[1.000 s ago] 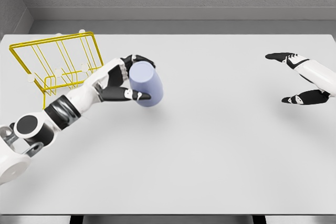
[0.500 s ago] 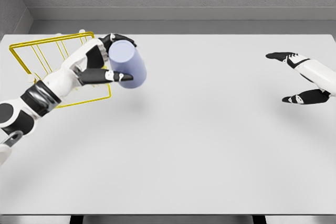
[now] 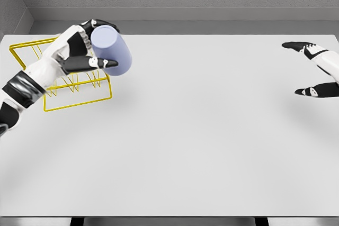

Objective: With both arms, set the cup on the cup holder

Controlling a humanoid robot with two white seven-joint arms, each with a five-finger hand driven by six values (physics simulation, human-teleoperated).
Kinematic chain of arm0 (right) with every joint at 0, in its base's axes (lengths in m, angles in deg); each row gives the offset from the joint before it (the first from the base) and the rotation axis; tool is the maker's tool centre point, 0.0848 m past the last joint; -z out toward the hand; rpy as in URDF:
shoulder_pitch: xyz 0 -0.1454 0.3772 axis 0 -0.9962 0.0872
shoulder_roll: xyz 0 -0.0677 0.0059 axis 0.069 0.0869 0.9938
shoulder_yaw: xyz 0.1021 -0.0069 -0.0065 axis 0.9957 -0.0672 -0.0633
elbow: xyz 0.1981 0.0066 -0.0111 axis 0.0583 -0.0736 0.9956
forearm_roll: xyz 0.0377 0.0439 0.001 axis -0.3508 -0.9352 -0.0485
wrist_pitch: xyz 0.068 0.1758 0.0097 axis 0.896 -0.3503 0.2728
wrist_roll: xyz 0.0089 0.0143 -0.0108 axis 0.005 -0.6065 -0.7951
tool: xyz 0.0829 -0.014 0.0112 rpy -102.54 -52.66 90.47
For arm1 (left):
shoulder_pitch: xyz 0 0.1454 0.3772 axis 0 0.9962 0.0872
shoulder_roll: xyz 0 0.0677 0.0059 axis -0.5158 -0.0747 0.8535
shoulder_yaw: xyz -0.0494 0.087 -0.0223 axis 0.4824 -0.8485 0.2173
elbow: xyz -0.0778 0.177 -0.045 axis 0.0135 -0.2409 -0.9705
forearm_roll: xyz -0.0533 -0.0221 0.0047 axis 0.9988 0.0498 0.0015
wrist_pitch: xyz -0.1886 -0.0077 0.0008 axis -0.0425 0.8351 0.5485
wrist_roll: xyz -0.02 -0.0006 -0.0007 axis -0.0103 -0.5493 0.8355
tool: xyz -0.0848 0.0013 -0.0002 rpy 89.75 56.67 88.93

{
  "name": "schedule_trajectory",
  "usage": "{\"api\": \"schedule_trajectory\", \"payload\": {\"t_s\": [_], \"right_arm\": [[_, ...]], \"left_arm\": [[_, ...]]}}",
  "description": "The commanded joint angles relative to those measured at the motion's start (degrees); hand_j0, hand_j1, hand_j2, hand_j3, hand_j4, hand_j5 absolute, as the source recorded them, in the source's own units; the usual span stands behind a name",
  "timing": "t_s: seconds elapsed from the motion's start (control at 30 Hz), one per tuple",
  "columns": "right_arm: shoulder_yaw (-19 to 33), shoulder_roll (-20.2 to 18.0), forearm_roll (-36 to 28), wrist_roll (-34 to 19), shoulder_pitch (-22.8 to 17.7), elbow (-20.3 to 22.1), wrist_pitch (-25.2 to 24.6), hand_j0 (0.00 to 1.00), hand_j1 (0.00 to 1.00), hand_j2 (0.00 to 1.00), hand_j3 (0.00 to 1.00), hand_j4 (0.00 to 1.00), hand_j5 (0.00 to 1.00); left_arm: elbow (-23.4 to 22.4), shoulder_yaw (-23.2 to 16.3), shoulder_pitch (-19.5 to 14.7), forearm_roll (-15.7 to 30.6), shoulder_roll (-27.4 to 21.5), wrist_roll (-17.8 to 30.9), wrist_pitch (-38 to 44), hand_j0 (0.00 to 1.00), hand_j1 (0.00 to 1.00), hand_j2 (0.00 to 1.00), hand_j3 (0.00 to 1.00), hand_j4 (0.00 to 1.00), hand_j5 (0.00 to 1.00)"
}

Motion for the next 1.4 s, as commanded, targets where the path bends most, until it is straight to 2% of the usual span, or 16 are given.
{"api": "schedule_trajectory", "payload": {"t_s": [0.0,0.8,1.17,1.37], "right_arm": [[0.2,0.0,-0.5,0.0,0.0,0.0,-0.1,1.00,1.00,1.00,1.00,1.00,1.00],[0.5,0.2,-0.5,0.0,-1.8,1.3,-0.1,1.00,1.00,1.00,1.00,1.00,1.00],[0.5,0.2,-0.5,0.0,-2.0,1.1,-0.1,1.00,1.00,1.00,1.00,1.00,1.00],[2.7,0.2,-0.5,0.0,-3.2,1.1,-0.1,1.00,1.00,1.00,1.00,1.00,1.00]], "left_arm": [[-0.1,0.4,0.0,0.5,-0.7,0.0,0.0,0.56,0.56,0.56,0.56,0.56,0.56],[-0.7,1.0,0.4,1.8,-4.7,0.0,-0.2,0.57,0.57,0.57,0.57,0.57,0.57],[-2.3,1.0,0.7,1.9,-4.8,0.0,-0.2,0.57,0.57,0.57,0.57,0.57,0.57],[-2.3,1.0,0.9,1.9,-5.1,0.0,-0.2,0.58,0.58,0.58,0.58,0.58,0.58]]}}
